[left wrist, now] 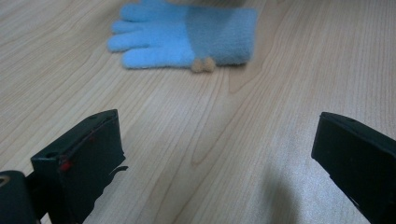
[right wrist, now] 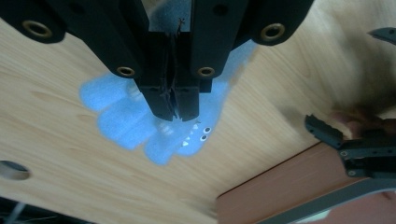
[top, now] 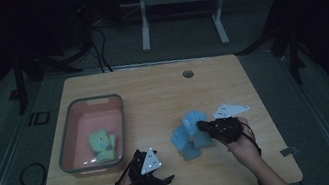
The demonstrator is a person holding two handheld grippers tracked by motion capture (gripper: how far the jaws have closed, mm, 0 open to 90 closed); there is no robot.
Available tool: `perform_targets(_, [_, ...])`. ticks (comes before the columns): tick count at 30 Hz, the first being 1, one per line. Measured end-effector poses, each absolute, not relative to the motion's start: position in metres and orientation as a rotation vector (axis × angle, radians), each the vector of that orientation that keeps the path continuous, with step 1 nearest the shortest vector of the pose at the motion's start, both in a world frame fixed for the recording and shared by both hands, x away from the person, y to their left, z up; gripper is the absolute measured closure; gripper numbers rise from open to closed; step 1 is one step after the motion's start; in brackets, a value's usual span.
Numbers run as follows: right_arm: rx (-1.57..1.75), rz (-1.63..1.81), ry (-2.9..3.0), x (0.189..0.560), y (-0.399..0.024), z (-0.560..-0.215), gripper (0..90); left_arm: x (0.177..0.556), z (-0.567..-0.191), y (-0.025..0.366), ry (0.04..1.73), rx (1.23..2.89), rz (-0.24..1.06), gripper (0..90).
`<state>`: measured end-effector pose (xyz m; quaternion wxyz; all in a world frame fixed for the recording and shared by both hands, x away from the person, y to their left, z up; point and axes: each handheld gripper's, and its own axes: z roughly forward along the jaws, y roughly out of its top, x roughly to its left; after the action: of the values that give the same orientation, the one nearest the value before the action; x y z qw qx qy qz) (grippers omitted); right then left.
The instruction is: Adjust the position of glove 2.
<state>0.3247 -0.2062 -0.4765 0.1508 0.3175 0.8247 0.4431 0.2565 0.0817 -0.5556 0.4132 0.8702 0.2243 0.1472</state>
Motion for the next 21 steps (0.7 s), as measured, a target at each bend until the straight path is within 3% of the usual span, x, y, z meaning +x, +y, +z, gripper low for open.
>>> perform_targets(8, [0.882,1.25,2.475,0.33,-0.179,-0.495,86.8,0.256,-0.555,0.082,0.563,2.188,0.37,2.3])
perform_targets(21, [0.88,1.218,2.557,0.336,-0.173,-0.513,86.6,0.256,-0.555,0.082,0.56,2.188,0.37,2.3])
